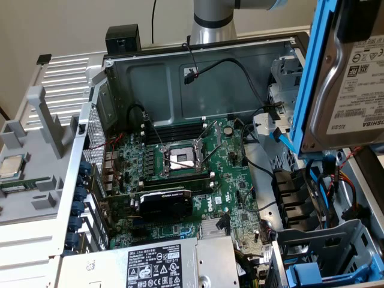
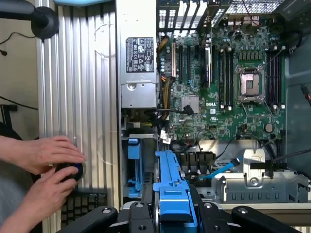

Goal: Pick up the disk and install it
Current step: 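Insert the disk into the insertion slot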

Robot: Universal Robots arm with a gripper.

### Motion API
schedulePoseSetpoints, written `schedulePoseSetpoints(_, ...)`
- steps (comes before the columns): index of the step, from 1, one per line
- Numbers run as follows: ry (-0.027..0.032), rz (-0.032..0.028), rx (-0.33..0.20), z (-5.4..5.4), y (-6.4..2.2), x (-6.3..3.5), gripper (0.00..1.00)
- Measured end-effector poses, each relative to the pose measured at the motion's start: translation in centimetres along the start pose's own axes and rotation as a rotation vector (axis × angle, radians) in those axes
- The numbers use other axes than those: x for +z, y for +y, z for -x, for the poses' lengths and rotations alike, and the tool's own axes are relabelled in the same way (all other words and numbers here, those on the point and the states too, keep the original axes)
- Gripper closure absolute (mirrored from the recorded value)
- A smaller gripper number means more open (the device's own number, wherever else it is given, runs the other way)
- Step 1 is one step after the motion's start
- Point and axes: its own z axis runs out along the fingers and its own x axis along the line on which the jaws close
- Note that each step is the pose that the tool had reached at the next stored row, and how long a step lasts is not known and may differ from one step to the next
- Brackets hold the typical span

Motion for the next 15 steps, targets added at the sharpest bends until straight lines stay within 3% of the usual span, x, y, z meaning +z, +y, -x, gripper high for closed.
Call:
schedulePoseSetpoints(3, -0.0014, 0.0002, 0.006, -0.5, -0.01, 0.01, 0.63)
schedulePoseSetpoints(5, -0.0058, 0.0004, 0.011, -0.8, -0.02, 0.03, 0.63)
schedulePoseSetpoints(7, -0.0144, 0.0007, 0.014, -1.2, -0.03, 0.06, 0.63)
schedulePoseSetpoints(12, -0.0453, 0.0018, 0.018, -2.2, -0.05, 0.37, 0.63)
schedulePoseSetpoints(15, -0.0507, 0.0018, 0.023, -2.7, -0.04, 0.9, 0.63)
